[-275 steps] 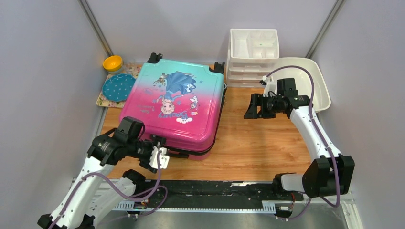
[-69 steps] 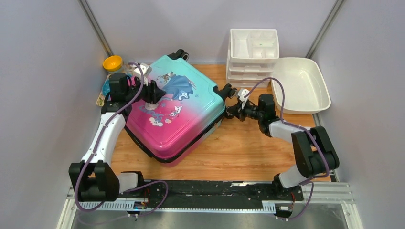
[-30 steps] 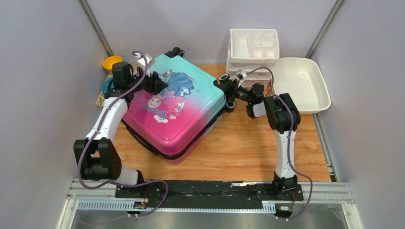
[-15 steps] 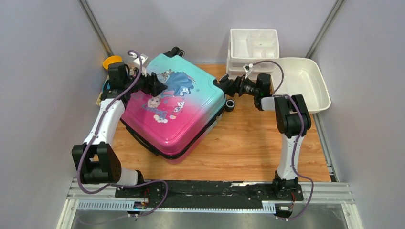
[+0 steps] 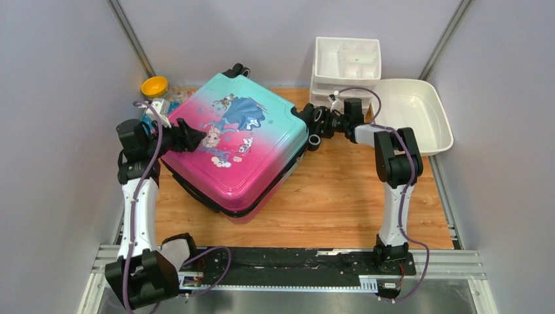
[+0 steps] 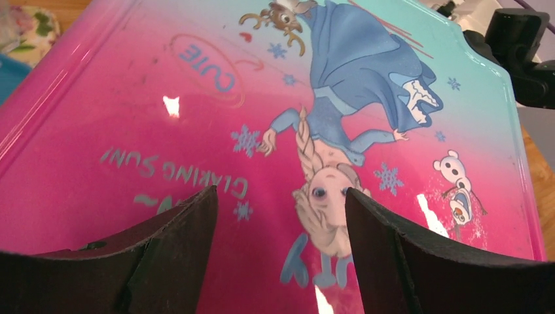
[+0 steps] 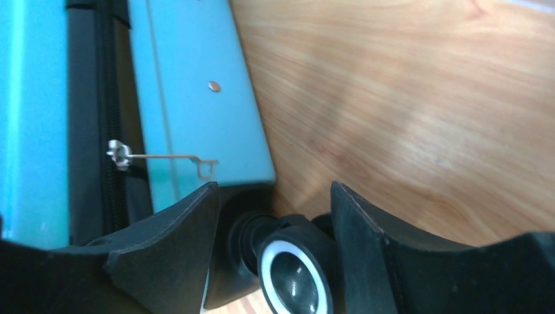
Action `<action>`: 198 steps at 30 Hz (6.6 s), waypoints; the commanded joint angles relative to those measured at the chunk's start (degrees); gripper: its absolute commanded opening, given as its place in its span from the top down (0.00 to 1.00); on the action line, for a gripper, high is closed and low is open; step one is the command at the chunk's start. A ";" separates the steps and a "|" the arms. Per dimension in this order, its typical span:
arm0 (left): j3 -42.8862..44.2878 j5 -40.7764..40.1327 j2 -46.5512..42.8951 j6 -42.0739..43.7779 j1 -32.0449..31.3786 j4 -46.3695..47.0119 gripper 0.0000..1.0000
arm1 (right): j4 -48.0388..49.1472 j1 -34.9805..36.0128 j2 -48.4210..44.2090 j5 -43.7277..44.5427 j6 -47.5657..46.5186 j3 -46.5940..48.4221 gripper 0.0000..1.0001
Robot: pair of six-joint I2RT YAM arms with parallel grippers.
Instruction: Open, take out, and arrange the luggage
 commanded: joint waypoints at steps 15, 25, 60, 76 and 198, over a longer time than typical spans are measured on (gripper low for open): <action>-14.48 -18.96 -18.17 -16.48 14.94 -12.72 0.22 | -8.37 1.05 -12.60 -3.79 4.60 -24.94 0.78; -19.33 -2.27 -8.97 -23.69 13.55 -0.16 0.21 | -8.72 0.44 -25.16 -8.19 -1.28 -33.48 0.74; 11.61 -0.15 10.14 -4.36 1.15 -6.39 0.25 | 2.02 20.05 -41.86 3.32 -6.98 -35.76 0.43; 7.83 3.63 8.20 5.22 -5.35 -8.06 0.27 | 2.17 7.37 -44.79 -10.72 -36.25 -32.79 0.04; 8.80 4.95 6.02 7.69 -1.23 -21.42 0.18 | -26.01 4.92 -39.77 1.65 -53.91 -10.30 0.14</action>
